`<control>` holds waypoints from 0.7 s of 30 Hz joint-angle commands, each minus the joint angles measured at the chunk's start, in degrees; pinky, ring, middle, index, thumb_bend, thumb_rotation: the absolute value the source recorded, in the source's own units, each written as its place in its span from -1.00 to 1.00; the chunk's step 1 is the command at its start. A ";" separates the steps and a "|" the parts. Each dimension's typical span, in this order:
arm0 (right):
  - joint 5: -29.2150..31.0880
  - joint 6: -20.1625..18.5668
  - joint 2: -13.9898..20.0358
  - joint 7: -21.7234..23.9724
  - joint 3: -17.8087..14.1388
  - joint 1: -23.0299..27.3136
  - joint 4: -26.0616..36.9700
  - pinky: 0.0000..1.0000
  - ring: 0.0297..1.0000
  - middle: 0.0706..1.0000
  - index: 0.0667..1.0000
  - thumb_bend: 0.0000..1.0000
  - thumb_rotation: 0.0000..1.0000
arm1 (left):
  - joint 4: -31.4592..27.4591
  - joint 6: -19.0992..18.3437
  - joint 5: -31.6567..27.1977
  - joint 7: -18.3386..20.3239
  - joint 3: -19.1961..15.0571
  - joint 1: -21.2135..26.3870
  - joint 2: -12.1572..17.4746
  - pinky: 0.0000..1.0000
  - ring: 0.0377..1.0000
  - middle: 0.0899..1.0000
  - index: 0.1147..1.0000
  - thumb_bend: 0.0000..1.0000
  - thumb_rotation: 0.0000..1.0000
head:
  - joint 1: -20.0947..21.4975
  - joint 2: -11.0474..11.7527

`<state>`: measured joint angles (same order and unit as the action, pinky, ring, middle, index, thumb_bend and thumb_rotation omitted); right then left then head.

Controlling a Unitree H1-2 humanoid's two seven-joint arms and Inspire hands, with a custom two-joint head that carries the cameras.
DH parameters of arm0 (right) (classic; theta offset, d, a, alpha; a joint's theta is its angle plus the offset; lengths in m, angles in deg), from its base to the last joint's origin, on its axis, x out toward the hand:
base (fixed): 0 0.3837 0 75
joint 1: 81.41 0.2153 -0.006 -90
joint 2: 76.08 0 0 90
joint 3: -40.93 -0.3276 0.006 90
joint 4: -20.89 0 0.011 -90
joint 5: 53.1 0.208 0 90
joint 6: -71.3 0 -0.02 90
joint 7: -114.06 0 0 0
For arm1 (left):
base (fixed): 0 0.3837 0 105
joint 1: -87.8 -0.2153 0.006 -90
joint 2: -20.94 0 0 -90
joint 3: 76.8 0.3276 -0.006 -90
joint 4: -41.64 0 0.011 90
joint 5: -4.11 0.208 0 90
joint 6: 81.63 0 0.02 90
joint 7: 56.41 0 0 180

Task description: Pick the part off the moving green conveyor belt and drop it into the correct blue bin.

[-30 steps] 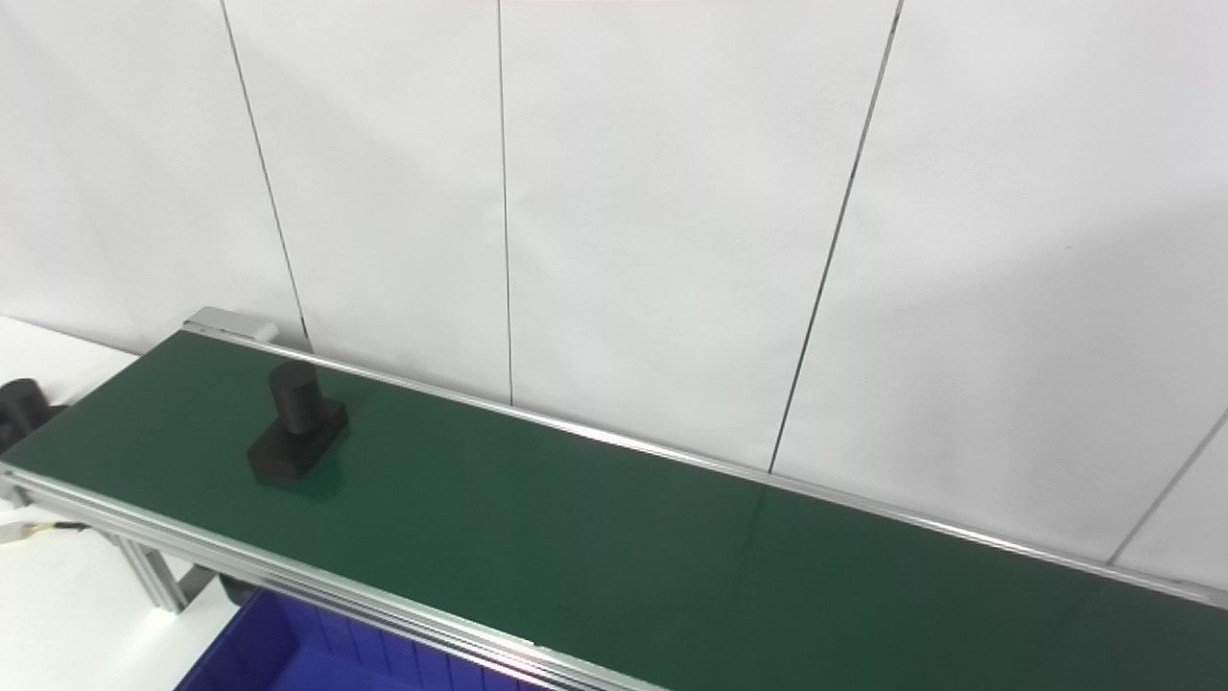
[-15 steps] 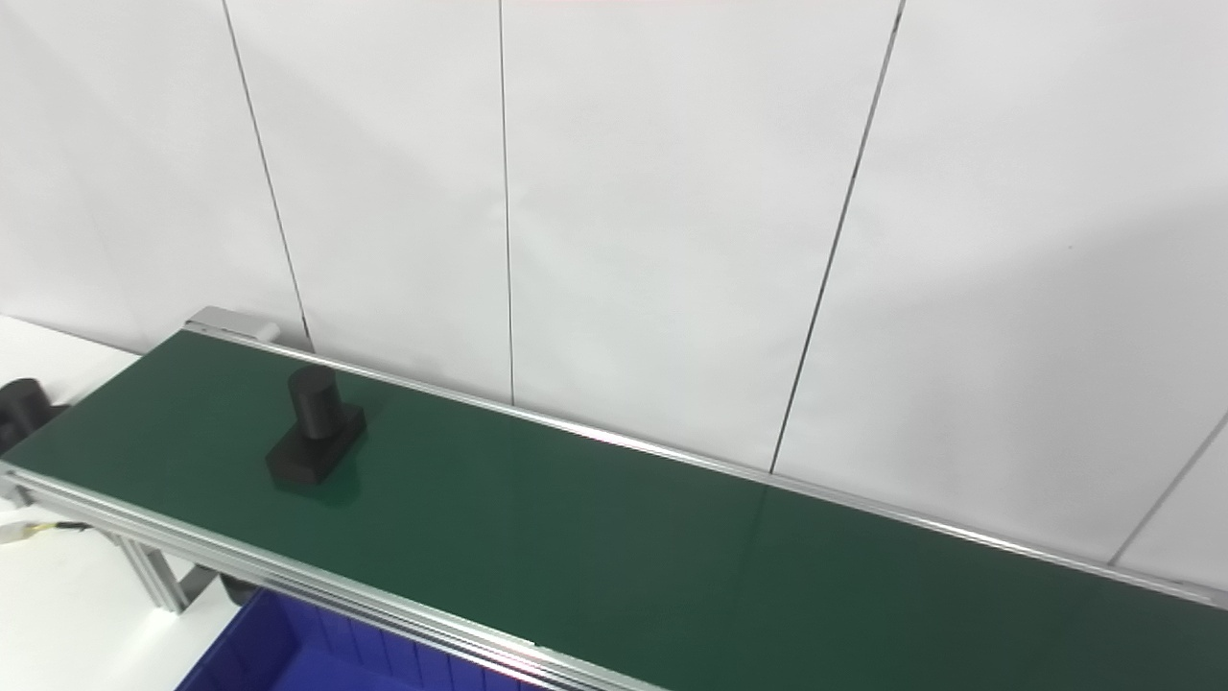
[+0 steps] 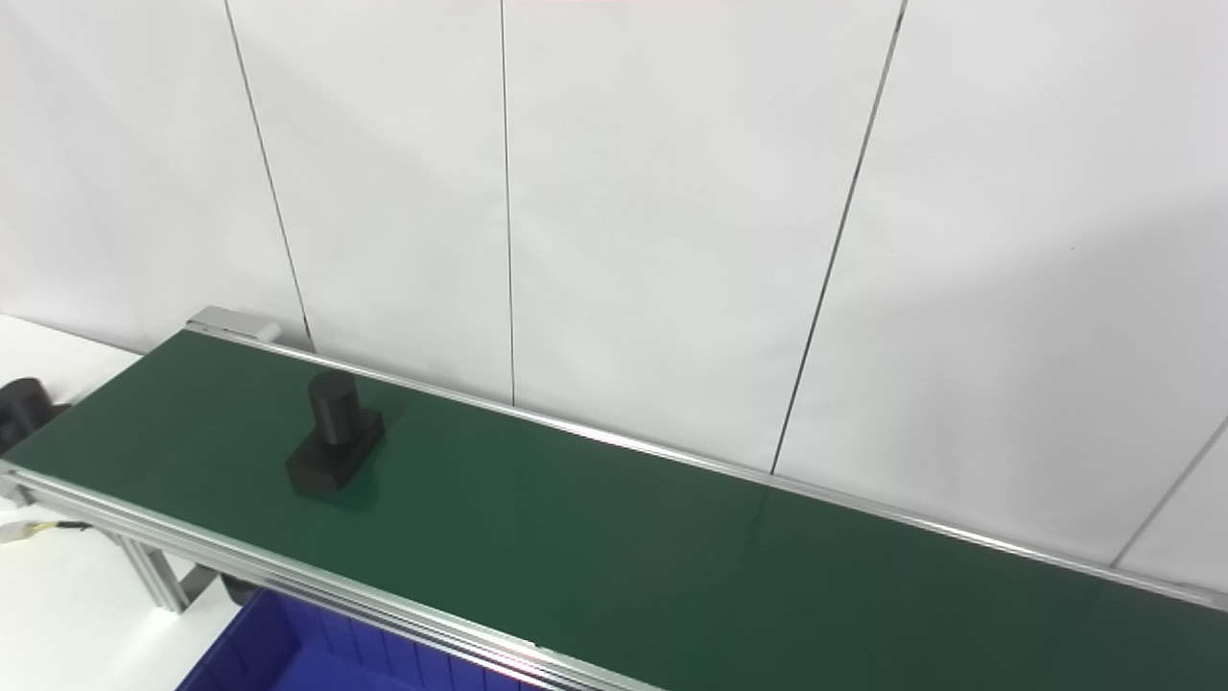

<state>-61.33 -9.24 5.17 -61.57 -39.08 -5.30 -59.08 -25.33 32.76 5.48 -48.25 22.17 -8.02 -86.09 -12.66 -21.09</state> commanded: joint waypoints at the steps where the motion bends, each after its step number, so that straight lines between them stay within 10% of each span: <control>1: 0.00 -1.45 0.32 0.66 -0.27 -0.45 4.23 0.16 0.39 0.50 0.58 0.07 0.14 | -0.51 2.46 0.07 -0.22 0.41 1.14 -0.56 0.17 0.36 0.42 0.52 0.97 0.26 | 0.11 -0.06; 21: 0.40 -8.58 2.00 2.48 -2.93 -0.36 15.97 0.05 0.29 0.40 0.53 0.17 0.11 | 0.60 2.48 0.01 -0.35 0.35 1.75 -0.78 0.19 0.38 0.44 0.53 0.96 0.28 | 3.03 -0.55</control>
<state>-61.11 -16.87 6.97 -59.31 -41.67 -6.04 -45.72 -23.80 32.76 5.50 -48.28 22.21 -7.35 -86.29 -9.67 -21.53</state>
